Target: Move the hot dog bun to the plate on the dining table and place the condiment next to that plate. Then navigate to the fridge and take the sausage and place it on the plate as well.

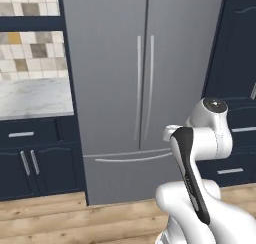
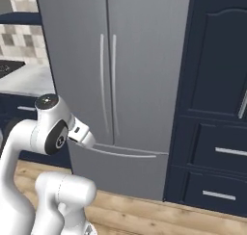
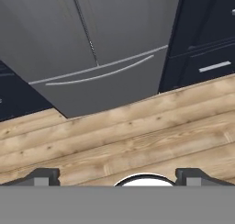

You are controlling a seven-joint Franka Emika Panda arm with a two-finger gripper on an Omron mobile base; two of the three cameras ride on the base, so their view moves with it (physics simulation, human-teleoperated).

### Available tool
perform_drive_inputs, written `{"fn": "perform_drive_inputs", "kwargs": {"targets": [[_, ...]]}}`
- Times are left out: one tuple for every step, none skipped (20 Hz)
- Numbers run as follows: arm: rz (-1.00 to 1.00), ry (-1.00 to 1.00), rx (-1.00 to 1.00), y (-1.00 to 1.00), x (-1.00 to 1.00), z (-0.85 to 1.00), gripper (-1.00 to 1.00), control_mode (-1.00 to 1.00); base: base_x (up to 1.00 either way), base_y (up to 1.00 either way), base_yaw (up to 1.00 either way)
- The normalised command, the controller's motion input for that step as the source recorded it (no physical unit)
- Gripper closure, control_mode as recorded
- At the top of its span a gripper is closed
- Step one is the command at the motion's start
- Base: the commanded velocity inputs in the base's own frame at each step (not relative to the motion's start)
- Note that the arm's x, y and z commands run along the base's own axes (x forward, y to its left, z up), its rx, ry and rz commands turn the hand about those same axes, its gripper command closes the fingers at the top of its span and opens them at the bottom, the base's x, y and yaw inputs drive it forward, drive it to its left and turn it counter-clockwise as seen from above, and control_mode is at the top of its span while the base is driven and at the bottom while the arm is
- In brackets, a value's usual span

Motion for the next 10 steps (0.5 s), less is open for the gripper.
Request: {"fn": "perform_drive_inputs", "kwargs": {"targets": [[0.00,0.00,0.00,0.00,0.00,0.00,-1.00,1.00,0.00,0.00,-0.05],[0.00,0.00,0.00,0.00,0.00,0.00,-1.00,1.00,0.06,0.00,-0.04],[0.00,0.00,0.00,0.00,0.00,0.00,-1.00,1.00,0.46,0.00,0.00],[0.00,0.00,0.00,0.00,0.00,0.00,-1.00,1.00,0.49,0.00,0.00],[0.00,0.00,0.00,0.00,0.00,0.00,-1.00,1.00,0.57,0.00,0.00],[0.00,0.00,0.00,0.00,0.00,0.00,-1.00,1.00,0.44,0.00,0.00],[0.00,0.00,0.00,0.00,0.00,0.00,-1.00,1.00,0.38,0.00,0.00],[0.00,0.00,0.00,0.00,0.00,0.00,-1.00,1.00,0.46,0.00,0.00],[0.00,0.00,0.00,0.00,0.00,0.00,-1.00,1.00,0.26,0.00,0.00],[0.00,0.00,0.00,0.00,0.00,0.00,-1.00,1.00,0.09,0.00,0.00]]}}
